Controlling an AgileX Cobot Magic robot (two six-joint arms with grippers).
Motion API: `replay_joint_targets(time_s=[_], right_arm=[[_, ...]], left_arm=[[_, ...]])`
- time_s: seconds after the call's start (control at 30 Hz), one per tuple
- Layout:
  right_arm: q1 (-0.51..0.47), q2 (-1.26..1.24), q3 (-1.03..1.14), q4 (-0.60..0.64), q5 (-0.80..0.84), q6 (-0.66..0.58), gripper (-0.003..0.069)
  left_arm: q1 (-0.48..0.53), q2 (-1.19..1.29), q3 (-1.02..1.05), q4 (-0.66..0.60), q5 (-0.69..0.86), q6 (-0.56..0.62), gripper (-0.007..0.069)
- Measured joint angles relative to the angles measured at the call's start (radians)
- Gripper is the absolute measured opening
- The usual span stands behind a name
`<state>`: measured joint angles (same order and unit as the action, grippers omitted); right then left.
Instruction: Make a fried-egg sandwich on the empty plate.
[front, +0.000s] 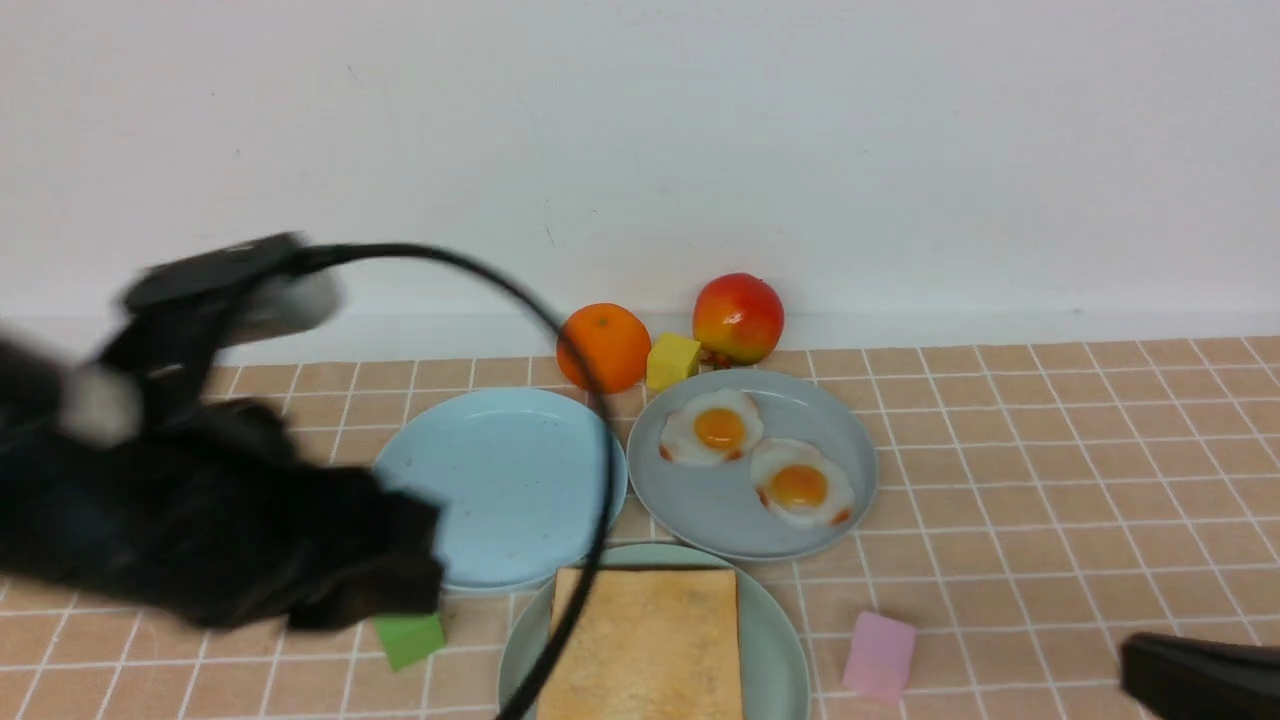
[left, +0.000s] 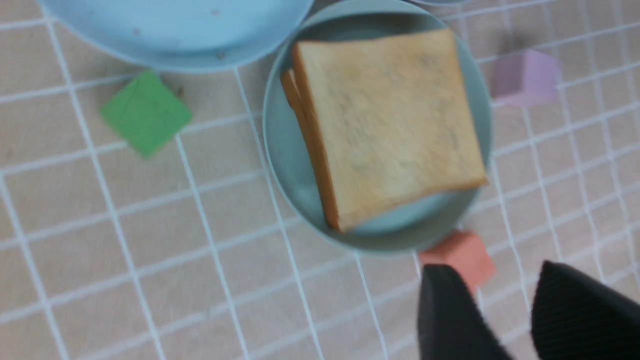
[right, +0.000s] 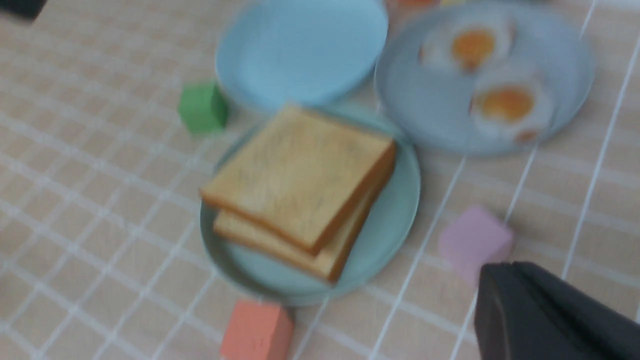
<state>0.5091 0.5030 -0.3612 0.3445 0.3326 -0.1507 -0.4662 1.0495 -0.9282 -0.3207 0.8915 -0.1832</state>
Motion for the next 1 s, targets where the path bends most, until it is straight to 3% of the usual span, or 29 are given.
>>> replay_joint_targets(time_s=[0.17, 0.27, 0.5, 1.0], right_arm=[[0.000, -0.262, 0.089, -0.017, -0.015, -0.001, -0.0004], [0.000, -0.348, 0.095, -0.058, 0.029, -0.001, -0.0003], [0.000, -0.434, 0.096, -0.094, 0.098, -0.003, 0.0001], [0.000, -0.434, 0.096, -0.098, 0.111, -0.003, 0.0013]], left_arm=[[0.000, -0.306, 0.163, -0.097, 0.025, -0.029, 0.0043], [0.000, -0.450, 0.266, -0.136, -0.025, -0.029, -0.0013], [0.000, -0.641, 0.387, -0.145, -0.193, -0.029, -0.0013], [0.000, -0.668, 0.401, -0.142, -0.227, -0.029, -0.0013]])
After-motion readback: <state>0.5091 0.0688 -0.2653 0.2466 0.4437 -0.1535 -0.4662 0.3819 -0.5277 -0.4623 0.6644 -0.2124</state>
